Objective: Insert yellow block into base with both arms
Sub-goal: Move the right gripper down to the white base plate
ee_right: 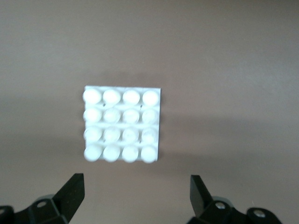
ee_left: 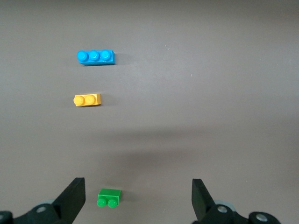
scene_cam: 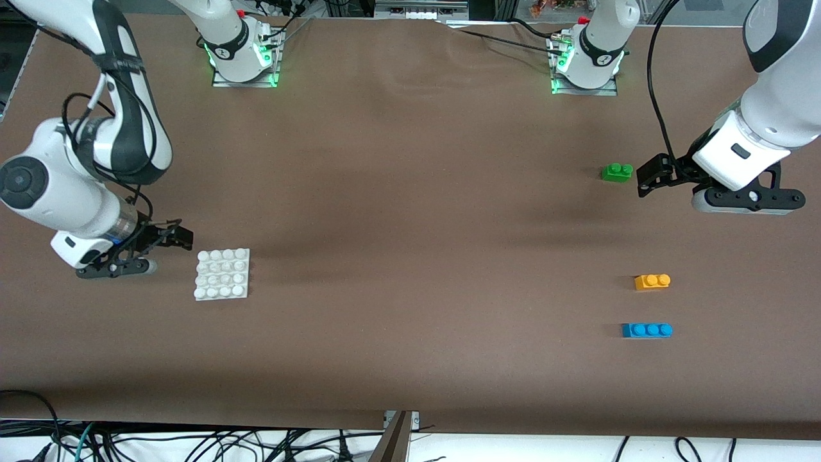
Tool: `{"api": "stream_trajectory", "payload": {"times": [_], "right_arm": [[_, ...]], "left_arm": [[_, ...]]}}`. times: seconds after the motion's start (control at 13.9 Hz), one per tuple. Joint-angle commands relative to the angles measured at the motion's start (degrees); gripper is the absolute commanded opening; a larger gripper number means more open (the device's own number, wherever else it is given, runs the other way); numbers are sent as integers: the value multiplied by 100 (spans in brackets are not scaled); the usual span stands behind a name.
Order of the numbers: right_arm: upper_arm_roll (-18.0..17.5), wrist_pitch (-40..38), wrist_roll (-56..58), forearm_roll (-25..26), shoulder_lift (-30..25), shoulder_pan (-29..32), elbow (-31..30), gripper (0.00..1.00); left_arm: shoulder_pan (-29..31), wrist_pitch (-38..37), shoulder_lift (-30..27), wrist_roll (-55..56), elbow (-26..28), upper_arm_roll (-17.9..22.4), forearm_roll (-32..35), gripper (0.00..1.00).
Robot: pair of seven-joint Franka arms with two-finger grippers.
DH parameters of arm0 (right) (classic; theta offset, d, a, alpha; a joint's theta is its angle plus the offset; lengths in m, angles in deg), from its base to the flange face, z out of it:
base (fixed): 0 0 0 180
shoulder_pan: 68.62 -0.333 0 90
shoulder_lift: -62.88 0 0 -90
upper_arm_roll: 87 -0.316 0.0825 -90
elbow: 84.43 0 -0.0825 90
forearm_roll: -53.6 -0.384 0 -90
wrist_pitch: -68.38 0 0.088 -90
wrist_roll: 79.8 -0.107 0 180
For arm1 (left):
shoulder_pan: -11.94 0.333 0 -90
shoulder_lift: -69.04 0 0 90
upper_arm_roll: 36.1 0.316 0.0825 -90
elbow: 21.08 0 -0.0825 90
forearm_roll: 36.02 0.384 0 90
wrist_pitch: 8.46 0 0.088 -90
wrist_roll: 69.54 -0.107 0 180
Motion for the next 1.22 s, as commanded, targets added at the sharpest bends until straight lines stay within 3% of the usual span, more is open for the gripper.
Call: {"api": "stream_trajectory", "payload": {"times": [0.0,0.22,0.57,0.79,1.15], "right_arm": [[-38,564,59,-121,400,75,4,100],[-46,881,76,-533,726,110,48,100],[-64,1348,129,-596,1105,110,48,100],[-64,1436,321,-1044,1254,110,57,100],[-64,1638,401,-1071,1404,145,57,100]], "left_arm": [[76,-171,104,-14,-211,25,-153,100],[137,-250,113,-23,-245,25,-162,100],[155,-259,122,-14,-263,25,-170,100],[147,-259,122,-14,-272,16,-214,100],[164,-259,122,-40,-281,25,-249,100]]}}
